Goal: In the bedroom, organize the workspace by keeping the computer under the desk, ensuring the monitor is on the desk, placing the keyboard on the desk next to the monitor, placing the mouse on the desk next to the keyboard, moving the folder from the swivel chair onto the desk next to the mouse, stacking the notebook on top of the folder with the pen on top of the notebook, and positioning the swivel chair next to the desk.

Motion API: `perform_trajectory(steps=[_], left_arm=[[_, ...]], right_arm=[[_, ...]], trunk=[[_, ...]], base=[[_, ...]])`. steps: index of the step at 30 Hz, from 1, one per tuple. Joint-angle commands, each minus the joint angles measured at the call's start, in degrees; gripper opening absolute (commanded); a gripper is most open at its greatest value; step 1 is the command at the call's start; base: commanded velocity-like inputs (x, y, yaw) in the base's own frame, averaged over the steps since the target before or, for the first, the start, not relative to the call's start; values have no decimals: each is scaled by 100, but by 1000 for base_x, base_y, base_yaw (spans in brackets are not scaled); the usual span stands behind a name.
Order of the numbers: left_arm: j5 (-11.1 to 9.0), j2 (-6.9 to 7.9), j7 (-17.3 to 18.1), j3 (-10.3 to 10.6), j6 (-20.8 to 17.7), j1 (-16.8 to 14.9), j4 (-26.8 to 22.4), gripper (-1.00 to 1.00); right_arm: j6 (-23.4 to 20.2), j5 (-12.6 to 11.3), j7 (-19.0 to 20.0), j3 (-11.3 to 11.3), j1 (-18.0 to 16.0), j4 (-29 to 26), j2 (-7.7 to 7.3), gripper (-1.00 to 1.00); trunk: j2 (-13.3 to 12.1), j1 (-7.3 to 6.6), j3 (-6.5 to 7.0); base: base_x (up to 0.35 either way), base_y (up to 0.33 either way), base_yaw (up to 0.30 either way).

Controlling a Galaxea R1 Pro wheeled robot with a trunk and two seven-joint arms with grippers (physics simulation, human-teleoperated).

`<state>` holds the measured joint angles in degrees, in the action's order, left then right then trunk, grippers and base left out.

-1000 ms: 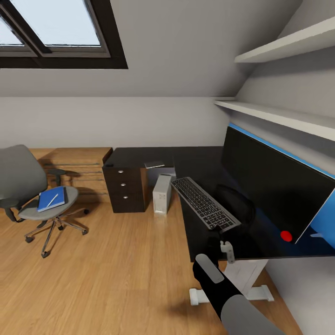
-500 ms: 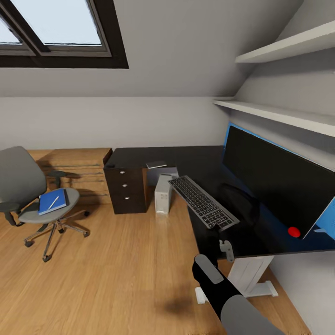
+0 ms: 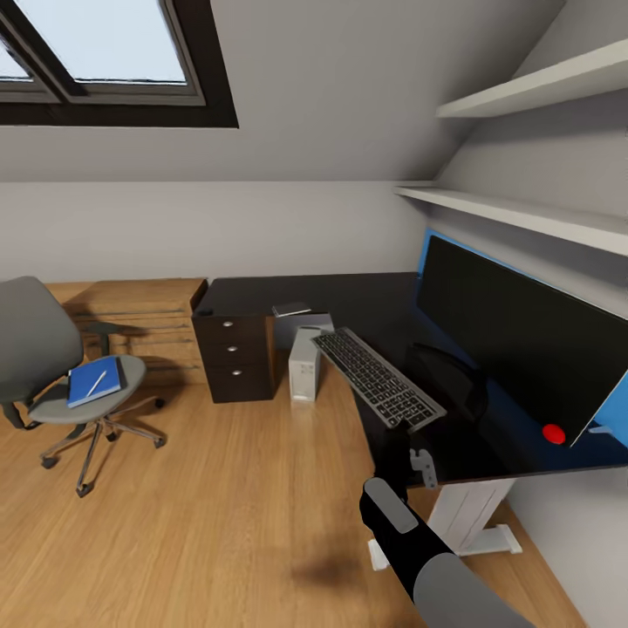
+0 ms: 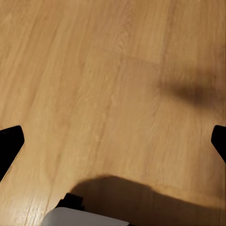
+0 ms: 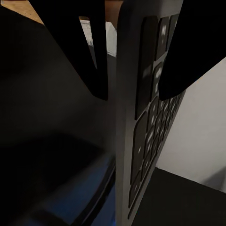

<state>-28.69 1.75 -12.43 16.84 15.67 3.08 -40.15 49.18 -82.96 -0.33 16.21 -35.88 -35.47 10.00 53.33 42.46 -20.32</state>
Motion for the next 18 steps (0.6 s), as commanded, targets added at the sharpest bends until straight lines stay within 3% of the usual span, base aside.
perform_trajectory(steps=[1, 12, 18], left_arm=[[-49, 10, -49, 47, 23, 0, -10, 100], [-49, 10, -66, 47, 27, 0, -10, 100], [-49, 10, -58, 47, 32, 0, -10, 100]], right_arm=[[30, -19, 14, 11, -7, 2, 0, -100], [30, -21, 25, 13, -7, 13, 0, -100], [30, -19, 25, 11, -7, 9, 0, -100]], trunk=[[6, 1, -6], [6, 1, -35], [6, 1, -72]], base=[[91, 307, -210], [76, 319, -226], [29, 123, -180]])
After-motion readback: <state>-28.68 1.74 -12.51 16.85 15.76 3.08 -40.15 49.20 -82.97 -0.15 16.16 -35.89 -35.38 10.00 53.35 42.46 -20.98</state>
